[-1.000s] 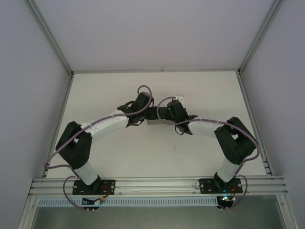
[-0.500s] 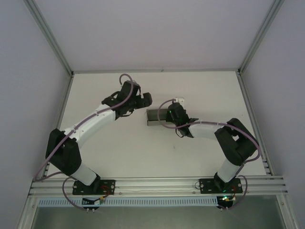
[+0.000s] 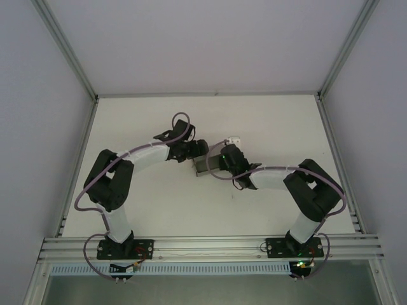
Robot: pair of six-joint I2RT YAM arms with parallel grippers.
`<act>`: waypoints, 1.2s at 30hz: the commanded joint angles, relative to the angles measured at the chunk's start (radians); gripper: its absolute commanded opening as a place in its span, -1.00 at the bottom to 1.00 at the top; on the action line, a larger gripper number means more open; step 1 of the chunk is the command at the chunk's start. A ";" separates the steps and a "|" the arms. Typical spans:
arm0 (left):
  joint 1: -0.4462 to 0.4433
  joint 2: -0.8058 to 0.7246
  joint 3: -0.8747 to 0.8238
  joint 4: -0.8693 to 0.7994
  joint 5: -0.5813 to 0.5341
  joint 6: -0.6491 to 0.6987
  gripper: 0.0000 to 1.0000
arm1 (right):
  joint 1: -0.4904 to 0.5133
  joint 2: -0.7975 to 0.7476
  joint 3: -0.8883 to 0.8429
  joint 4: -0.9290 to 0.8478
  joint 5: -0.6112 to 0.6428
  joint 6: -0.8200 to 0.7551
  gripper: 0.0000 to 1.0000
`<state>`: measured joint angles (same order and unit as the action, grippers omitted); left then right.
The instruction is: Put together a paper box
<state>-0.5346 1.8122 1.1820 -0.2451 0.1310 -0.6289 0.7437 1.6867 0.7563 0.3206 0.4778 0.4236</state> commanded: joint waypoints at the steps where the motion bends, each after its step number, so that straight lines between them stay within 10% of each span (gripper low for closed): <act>1: 0.005 -0.023 -0.060 0.035 0.018 -0.039 0.53 | 0.017 -0.009 -0.031 -0.033 -0.009 -0.023 -0.67; 10: 0.005 -0.027 -0.131 0.073 0.019 -0.046 0.39 | 0.031 -0.173 -0.086 -0.166 -0.057 0.001 -0.25; 20: 0.004 -0.025 -0.167 0.090 0.012 0.014 0.17 | 0.030 -0.565 -0.215 -0.476 -0.235 0.046 0.96; 27: 0.013 0.005 -0.213 0.154 0.032 0.041 -0.26 | -0.021 -0.593 -0.131 -0.494 -0.259 0.058 1.00; 36: 0.070 0.018 -0.314 0.313 0.148 0.052 -0.49 | -0.242 -0.309 0.060 -0.548 -0.620 0.102 1.00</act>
<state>-0.4946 1.7847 0.9424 0.1036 0.2283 -0.5900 0.5407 1.3216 0.7753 -0.2039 0.0319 0.5056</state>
